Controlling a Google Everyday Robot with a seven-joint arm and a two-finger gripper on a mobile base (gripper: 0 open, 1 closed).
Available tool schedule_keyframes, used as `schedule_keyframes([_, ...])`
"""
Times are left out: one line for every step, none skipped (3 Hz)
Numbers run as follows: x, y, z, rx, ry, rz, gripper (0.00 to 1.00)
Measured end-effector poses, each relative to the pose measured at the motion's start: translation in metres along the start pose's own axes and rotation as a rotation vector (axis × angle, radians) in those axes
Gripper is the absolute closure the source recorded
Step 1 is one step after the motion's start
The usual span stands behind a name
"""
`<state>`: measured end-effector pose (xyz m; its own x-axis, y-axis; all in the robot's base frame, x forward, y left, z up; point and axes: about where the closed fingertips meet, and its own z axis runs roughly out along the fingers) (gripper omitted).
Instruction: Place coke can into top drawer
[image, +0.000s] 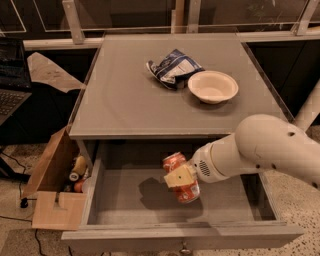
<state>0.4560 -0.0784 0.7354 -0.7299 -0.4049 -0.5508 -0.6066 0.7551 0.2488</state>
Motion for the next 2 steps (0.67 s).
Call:
schedule_keyframes([0.015, -0.008, 0.031, 0.008, 0.059, 0.015, 1.0])
schedule_keyframes([0.032, -0.016, 0.064, 0.011, 0.134, 0.024, 0.99])
